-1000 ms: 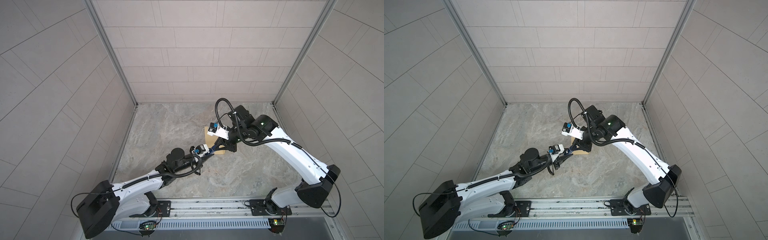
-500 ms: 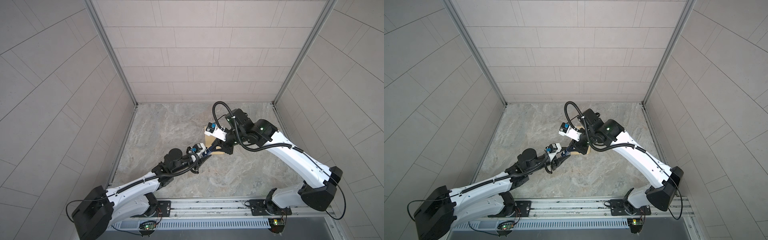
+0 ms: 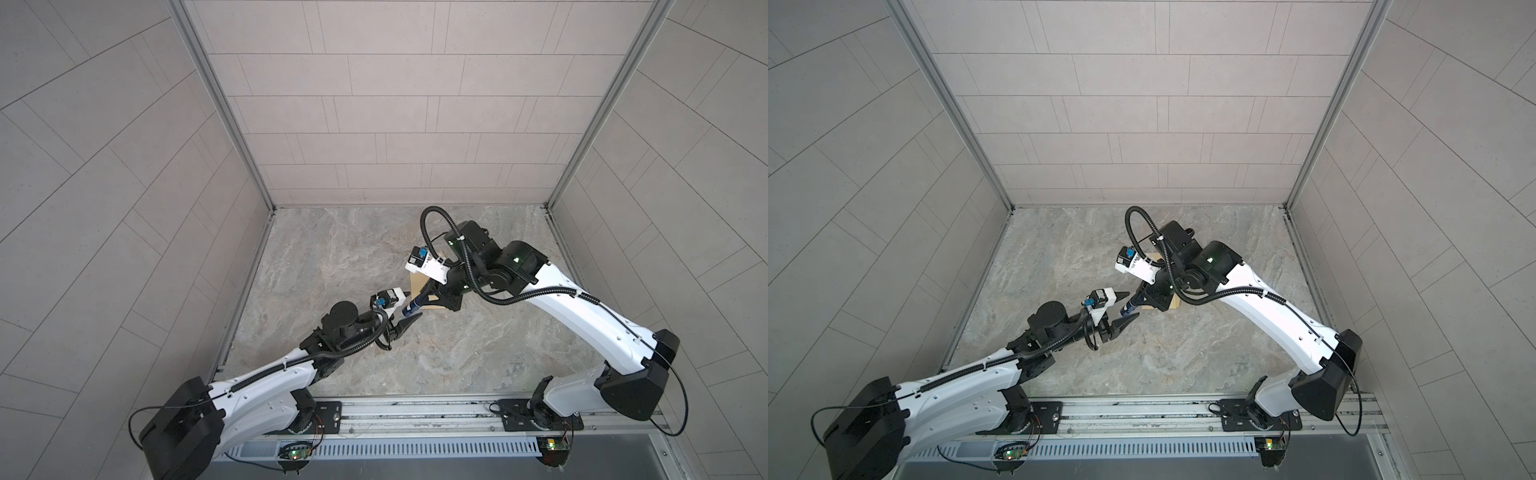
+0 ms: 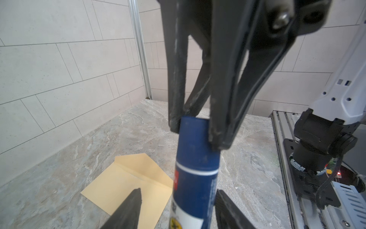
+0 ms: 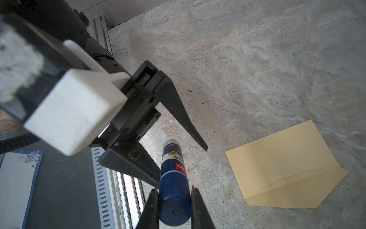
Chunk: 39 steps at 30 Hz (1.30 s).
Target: Place the letter into the envelope and seal it
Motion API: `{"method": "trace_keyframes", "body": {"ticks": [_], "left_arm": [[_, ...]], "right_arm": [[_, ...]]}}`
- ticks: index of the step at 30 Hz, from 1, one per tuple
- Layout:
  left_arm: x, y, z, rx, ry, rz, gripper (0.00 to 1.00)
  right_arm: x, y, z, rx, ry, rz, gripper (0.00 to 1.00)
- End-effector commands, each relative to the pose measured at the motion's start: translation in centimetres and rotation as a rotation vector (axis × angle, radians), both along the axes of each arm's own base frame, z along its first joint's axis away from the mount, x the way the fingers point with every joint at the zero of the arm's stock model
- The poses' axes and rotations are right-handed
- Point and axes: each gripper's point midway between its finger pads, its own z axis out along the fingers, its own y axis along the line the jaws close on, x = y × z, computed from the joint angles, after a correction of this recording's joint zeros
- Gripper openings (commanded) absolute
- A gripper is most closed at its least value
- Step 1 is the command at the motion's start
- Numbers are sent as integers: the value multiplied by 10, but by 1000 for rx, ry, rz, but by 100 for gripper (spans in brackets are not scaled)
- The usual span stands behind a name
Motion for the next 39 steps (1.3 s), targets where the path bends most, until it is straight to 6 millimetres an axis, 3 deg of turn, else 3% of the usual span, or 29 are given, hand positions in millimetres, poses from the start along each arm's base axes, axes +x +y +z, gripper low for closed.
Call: {"method": "trace_keyframes", "body": {"ticks": [1,6,13,20,27,32,35,39], "left_arm": [[-9,-2,14,-45,-45,-52,57],[-12,-6,14,-49,-43,-83,42],[-11,-8,7,-22,-26,-87,1],[-14,-13,0,-9,9,-123,0],[-25,-23,-6,-6,47,-218,0],[-1,-14,-9,-1,50,-64,0],[17,-4,-13,31,49,57,0],[28,4,-23,75,49,142,0]], "right_arm": [[1,5,0,7,10,-10,0],[2,7,-4,-1,19,-15,0],[3,10,-2,2,16,-12,0],[-1,6,-1,-37,-25,66,0],[-35,2,11,-2,-143,347,0],[-8,7,15,0,-162,179,0],[20,7,19,15,-157,-38,0],[43,5,36,82,-135,-262,0]]}}
